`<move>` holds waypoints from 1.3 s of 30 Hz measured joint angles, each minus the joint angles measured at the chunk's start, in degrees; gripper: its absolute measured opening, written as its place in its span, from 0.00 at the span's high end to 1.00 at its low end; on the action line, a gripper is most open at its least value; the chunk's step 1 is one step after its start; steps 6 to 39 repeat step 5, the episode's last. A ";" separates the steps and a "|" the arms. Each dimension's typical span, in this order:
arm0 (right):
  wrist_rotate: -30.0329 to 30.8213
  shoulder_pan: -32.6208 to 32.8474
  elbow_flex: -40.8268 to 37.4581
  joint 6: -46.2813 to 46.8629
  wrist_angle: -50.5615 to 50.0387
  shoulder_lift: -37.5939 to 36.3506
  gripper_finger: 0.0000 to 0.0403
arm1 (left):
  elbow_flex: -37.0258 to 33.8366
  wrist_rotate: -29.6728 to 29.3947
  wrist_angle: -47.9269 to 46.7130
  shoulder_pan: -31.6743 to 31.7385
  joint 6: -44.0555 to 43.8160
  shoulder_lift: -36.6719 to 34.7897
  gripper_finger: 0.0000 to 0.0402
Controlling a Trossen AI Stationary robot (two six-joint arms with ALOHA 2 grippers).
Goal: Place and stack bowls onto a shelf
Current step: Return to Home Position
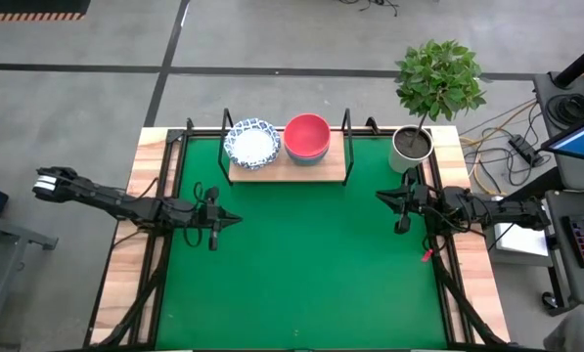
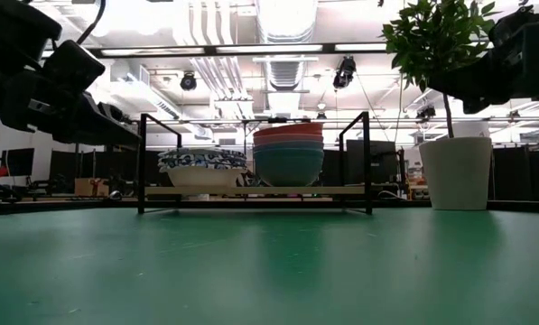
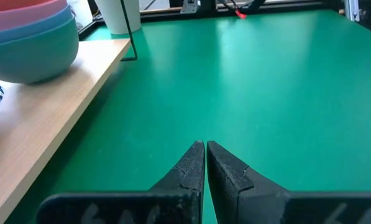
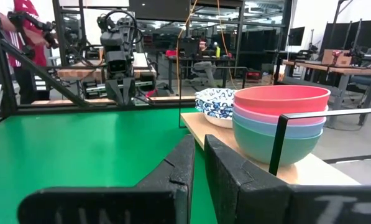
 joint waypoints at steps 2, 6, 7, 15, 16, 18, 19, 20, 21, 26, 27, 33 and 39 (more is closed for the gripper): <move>0.00 0.00 0.00 -0.07 0.00 0.00 0.93 | 0.00 0.00 0.01 -0.01 0.02 0.55 1.00; 0.00 0.00 0.00 0.00 0.00 0.00 0.93 | 0.00 0.00 -0.01 0.00 0.00 1.30 1.00; 0.00 0.00 0.00 0.00 0.00 0.00 0.93 | 0.00 0.00 -0.01 0.00 0.00 1.30 1.00; 0.00 0.00 0.00 0.00 0.00 0.00 0.93 | 0.00 0.00 -0.01 0.00 0.00 1.30 1.00; 0.00 0.00 0.00 0.00 0.00 0.00 0.93 | 0.00 0.00 -0.01 0.00 0.00 1.30 1.00; 0.00 0.00 0.00 0.00 0.00 0.00 0.93 | 0.00 0.00 -0.01 0.00 0.00 1.30 1.00; 0.00 0.00 0.00 0.00 0.00 0.00 0.93 | 0.00 0.00 -0.01 0.00 0.00 1.30 1.00; 0.00 0.00 0.00 0.00 0.00 0.00 0.93 | 0.00 0.00 -0.01 0.00 0.00 1.30 1.00; 0.00 0.00 0.00 0.00 0.00 0.00 0.93 | 0.00 0.00 -0.01 0.00 0.00 1.30 1.00; 0.00 0.00 0.00 0.00 0.00 0.00 0.93 | 0.00 0.00 -0.01 0.00 0.00 1.30 1.00; 0.00 0.00 0.00 0.00 0.00 0.00 0.93 | 0.00 0.00 -0.01 0.00 0.00 1.30 1.00; 0.00 0.00 0.00 0.00 0.00 0.00 0.93 | 0.00 0.00 -0.01 0.00 0.00 1.30 1.00; 0.00 0.00 0.00 0.00 0.00 0.00 0.93 | 0.00 0.00 -0.01 0.00 0.00 1.30 1.00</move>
